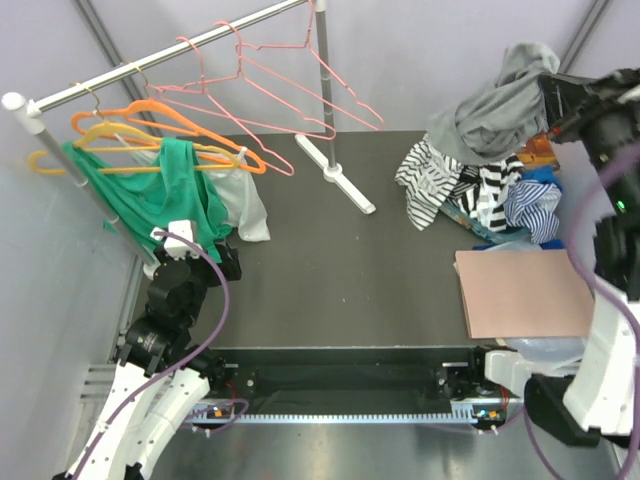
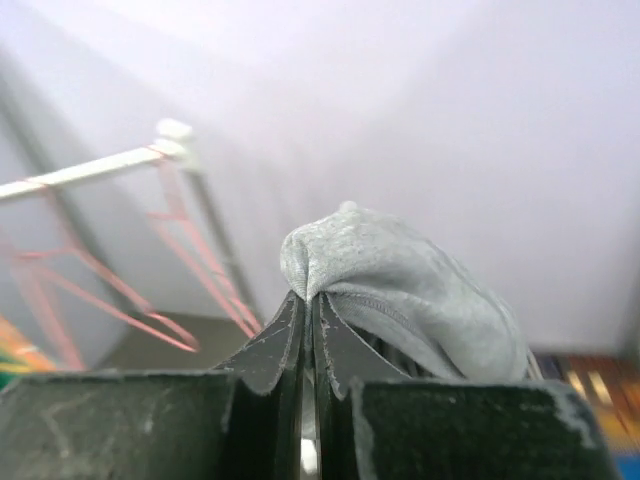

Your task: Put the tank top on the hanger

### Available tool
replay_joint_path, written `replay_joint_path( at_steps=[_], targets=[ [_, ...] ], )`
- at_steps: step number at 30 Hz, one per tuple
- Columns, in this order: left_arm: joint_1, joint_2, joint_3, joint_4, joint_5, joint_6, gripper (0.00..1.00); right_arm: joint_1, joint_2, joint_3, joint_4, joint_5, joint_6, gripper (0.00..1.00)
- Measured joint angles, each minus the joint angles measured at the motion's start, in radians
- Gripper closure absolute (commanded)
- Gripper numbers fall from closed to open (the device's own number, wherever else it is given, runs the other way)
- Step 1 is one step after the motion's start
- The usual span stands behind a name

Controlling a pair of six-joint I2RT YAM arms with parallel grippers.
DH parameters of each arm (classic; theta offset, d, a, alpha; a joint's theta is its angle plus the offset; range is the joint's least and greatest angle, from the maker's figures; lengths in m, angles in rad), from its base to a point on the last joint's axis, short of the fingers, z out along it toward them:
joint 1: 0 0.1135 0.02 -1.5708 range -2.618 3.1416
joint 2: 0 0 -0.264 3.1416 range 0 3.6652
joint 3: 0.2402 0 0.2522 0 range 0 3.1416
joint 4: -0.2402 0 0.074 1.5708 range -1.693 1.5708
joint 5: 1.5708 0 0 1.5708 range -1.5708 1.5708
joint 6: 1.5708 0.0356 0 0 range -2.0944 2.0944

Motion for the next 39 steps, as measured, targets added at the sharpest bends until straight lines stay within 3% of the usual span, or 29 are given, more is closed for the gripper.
replay_joint_path(
  at_steps=[5,9,17,20,21,24,28,31,35,39],
  targets=[
    [0.000,0.000,0.000,0.000,0.005,0.000,0.01,0.137,-0.101,0.057,0.105,-0.153,0.059,1.00],
    [0.000,0.005,0.000,0.000,0.046,-0.001,0.05,0.267,-0.132,-0.043,0.124,-0.169,0.079,1.00],
    [0.000,0.043,0.004,0.003,0.161,-0.044,0.10,0.457,-0.289,-0.691,0.222,-0.074,0.177,1.00],
    [0.000,0.060,-0.004,0.021,0.217,-0.087,0.10,0.599,-0.275,-0.937,0.310,0.026,0.224,0.64],
    [0.000,0.063,-0.010,0.027,0.230,-0.097,0.10,0.650,-0.248,-0.988,0.333,0.052,0.241,0.41],
    [-0.001,0.075,-0.036,0.032,0.264,-0.138,0.10,0.830,-0.084,-1.085,0.392,0.120,0.274,0.22],
    [-0.011,0.066,-0.084,0.045,0.286,-0.199,0.11,0.972,0.108,-1.073,0.425,0.165,0.280,0.18],
    [-0.042,0.060,-0.128,0.067,0.292,-0.246,0.12,0.991,0.125,-1.073,0.412,0.217,0.291,0.16],
    [-0.121,0.095,-0.190,0.124,0.285,-0.304,0.12,0.939,0.038,-1.098,0.400,0.303,0.315,0.23],
    [-0.255,0.222,-0.232,0.219,0.253,-0.356,0.11,0.772,-0.101,-1.209,0.396,0.314,0.335,0.32]
  ],
)
